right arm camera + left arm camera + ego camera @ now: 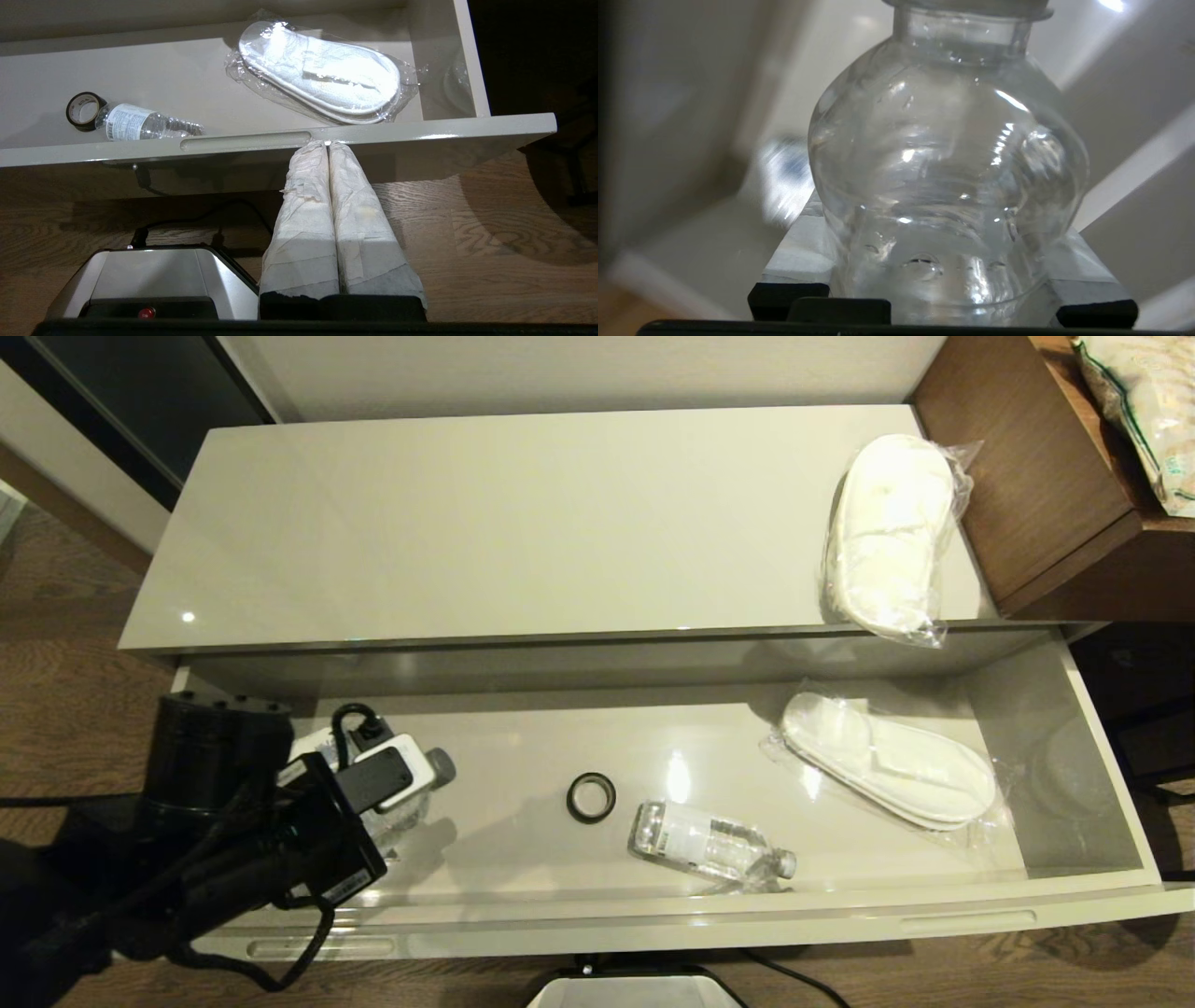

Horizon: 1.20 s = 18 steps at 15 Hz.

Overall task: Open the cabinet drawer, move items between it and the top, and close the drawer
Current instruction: Place the mineral water on the table

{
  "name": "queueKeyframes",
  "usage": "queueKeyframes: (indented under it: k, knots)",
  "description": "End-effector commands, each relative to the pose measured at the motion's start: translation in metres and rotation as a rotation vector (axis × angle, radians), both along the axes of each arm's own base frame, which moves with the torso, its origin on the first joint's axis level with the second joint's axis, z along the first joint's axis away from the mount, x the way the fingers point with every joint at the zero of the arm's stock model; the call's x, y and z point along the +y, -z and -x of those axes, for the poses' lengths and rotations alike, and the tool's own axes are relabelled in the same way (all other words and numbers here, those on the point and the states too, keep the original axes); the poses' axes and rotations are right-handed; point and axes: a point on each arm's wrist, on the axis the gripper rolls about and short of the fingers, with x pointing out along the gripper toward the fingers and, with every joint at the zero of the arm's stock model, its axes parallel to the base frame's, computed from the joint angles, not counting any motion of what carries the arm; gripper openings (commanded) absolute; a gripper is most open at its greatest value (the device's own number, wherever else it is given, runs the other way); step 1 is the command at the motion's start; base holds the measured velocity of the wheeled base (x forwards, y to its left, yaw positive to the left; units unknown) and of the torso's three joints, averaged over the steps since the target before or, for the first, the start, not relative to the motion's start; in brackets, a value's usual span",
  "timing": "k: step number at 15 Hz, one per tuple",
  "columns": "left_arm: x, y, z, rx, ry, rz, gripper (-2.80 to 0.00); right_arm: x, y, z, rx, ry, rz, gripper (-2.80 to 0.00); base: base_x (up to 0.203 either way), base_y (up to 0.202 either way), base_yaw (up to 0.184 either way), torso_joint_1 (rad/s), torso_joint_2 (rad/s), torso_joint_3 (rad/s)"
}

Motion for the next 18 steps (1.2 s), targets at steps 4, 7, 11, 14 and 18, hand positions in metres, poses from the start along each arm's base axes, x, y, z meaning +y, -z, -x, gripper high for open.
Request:
queueKeyframes:
  k: [4, 7, 11, 14, 18]
  knots:
    - [0.02, -0.047, 0.04, -0.245, -0.189, 0.11, -2.8, 0.0, 0.001, 0.001, -0.013, 0.0, 0.0, -2.8, 0.0, 0.0, 0.0, 0.0, 0.0, 0.0]
    - [0.011, -0.065, 0.015, -0.33, -0.267, 0.199, -2.8, 0.0, 0.001, 0.001, -0.013, 0.0, 0.0, -2.8, 0.0, 0.0, 0.0, 0.0, 0.0, 0.0]
    - [-0.02, -0.099, -0.067, -0.562, -0.447, 0.357, -2.8, 0.0, 0.001, 0.001, -0.013, 0.0, 0.0, -2.8, 0.0, 0.0, 0.0, 0.0, 0.0, 0.0]
    - [-0.042, -0.129, -0.125, -0.792, -0.617, 0.517, -2.8, 0.0, 0.001, 0.001, -0.013, 0.0, 0.0, -2.8, 0.0, 0.0, 0.0, 0.0, 0.0, 0.0]
    - [-0.053, -0.157, -0.172, -1.014, -0.804, 0.693, -2.8, 0.0, 0.001, 0.001, -0.013, 0.0, 0.0, -2.8, 0.0, 0.0, 0.0, 0.0, 0.0, 0.0]
